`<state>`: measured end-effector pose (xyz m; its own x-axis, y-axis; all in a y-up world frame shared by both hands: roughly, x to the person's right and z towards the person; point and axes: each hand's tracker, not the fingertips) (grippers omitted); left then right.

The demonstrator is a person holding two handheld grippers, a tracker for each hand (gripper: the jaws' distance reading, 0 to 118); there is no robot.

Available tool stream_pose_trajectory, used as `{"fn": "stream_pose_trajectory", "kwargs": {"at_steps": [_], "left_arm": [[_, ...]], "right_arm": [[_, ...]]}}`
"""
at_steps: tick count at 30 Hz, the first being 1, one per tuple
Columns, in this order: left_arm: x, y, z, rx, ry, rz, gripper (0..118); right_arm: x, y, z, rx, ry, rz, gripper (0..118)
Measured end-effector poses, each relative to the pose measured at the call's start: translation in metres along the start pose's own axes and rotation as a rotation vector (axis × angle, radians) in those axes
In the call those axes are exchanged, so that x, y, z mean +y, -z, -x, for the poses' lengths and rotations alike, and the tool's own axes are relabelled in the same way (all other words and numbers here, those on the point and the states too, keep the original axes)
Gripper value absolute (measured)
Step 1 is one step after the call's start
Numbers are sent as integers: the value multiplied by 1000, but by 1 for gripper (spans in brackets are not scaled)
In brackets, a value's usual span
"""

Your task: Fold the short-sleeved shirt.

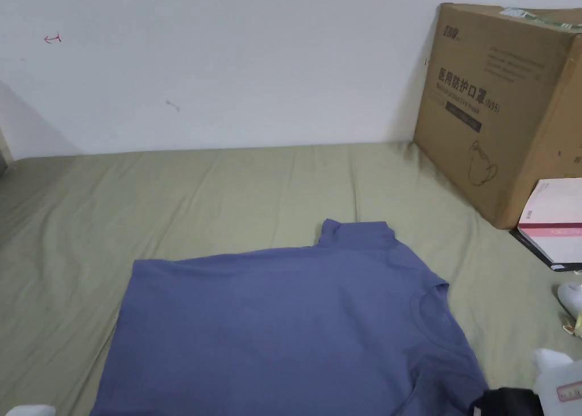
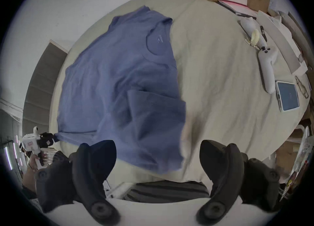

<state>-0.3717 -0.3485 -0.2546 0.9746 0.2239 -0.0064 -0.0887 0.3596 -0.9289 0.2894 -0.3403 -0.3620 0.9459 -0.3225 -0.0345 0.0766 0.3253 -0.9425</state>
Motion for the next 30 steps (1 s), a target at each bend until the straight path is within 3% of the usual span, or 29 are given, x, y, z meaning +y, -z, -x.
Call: {"fn": "stream_pose_trajectory", "kwargs": {"at_steps": [2, 5, 9, 10, 11, 12, 13, 14, 15, 17, 19, 24, 27, 28, 29, 30], "left_arm": [[-1, -16, -13, -44, -47, -44, 114], [0, -49, -36, -104, -81, -251, 114], [-6, -95, -80, -69, -71, -635, 110], [-9, -102, -86, -48, -66, -733, 98], [-13, -109, -94, -41, -70, -809, 82], [-16, -117, -102, -43, -84, -863, 56], [-17, -124, -109, -53, -96, -892, 18], [-15, -126, -111, -48, -97, -908, 0], [-15, -130, -115, -12, -88, -914, 1], [-17, -139, -118, 34, -69, -934, 1], [-4, -140, -104, 0, -30, -860, 1], [34, -101, -64, 95, -125, -243, 1], [24, -58, -38, 54, -133, -145, 1], [21, -43, -31, 82, -129, -84, 11], [17, -31, -24, 100, -148, -51, 42], [8, -20, -22, 118, -161, -34, 85]], "right_arm": [[1, -9, 10, 25, -7, -55, 102], [-1, -32, 35, 79, -14, -165, 102], [-13, -70, 85, 145, -143, -441, 100], [-20, -80, 97, 151, -170, -527, 89], [-25, -87, 105, 181, -180, -597, 68], [-34, -99, 123, 218, -180, -649, 36], [-38, -105, 133, 233, -173, -693, 1], [-41, -108, 139, 218, -152, -728, 1], [-43, -111, 142, 202, -123, -764, 1], [-43, -115, 142, 301, -109, -777, 1], [-37, -114, 142, 277, -104, -776, 1], [-26, -107, 137, 283, -151, -672, 1], [-33, -100, 141, 230, -150, -676, 1], [-30, -97, 140, 234, -148, -657, 1], [-31, -94, 140, 238, -148, -639, 1], [-33, -92, 140, 240, -151, -626, 1]]}}
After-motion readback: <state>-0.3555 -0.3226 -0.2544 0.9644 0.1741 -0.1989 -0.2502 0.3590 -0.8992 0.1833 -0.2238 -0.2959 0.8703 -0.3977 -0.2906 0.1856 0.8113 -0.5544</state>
